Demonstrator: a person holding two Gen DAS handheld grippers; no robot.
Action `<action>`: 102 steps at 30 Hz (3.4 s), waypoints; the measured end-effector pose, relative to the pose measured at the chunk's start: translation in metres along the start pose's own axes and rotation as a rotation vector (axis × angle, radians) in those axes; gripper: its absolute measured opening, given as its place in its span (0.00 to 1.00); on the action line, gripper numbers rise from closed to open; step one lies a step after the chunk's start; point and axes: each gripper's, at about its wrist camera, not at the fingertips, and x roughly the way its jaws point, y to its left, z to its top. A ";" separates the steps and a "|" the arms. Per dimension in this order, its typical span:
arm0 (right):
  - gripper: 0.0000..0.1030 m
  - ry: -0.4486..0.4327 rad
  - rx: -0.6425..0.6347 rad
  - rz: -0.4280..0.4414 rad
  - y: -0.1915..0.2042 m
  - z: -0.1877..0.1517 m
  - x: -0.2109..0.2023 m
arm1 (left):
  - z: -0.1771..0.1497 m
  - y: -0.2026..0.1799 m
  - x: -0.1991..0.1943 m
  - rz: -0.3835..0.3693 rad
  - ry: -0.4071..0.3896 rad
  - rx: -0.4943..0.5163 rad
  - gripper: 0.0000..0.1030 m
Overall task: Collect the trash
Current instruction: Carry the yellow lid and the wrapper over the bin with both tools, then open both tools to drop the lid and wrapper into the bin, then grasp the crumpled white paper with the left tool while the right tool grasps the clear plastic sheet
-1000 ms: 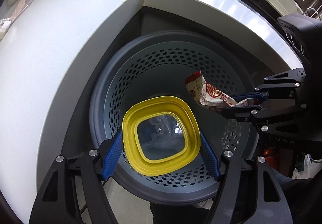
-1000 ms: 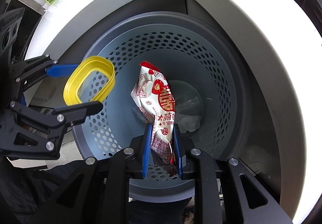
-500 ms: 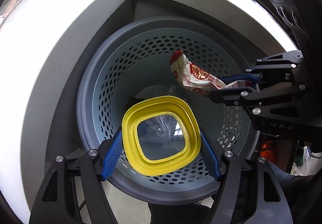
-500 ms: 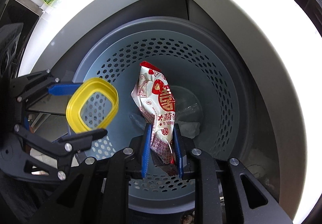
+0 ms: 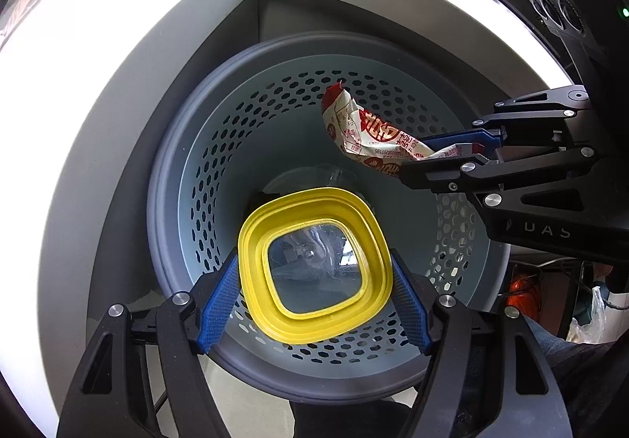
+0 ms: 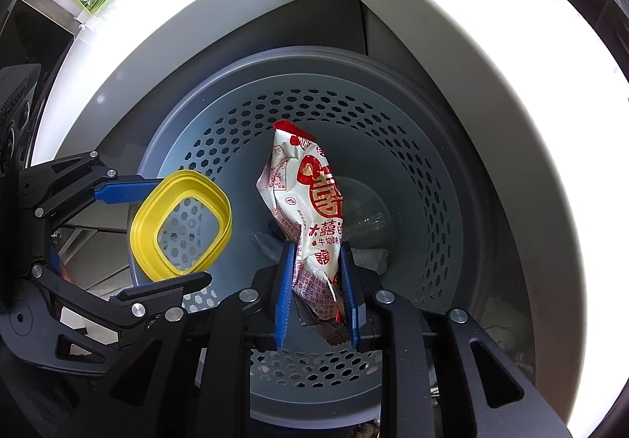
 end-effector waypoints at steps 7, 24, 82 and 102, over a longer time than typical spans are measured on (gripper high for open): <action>0.25 -0.001 0.007 0.004 0.002 0.000 0.000 | -0.007 -0.002 0.001 0.004 -0.005 -0.003 0.69; 0.63 -0.034 0.001 -0.025 -0.002 -0.001 0.001 | -0.003 0.006 -0.004 -0.009 -0.023 -0.053 0.93; 0.72 -0.380 -0.214 0.086 0.064 0.235 -0.093 | 0.117 0.337 -0.151 0.421 -0.417 -0.556 0.94; 0.72 -0.332 -0.523 0.042 0.127 0.381 -0.054 | 0.147 0.403 -0.116 0.330 -0.363 -0.526 0.26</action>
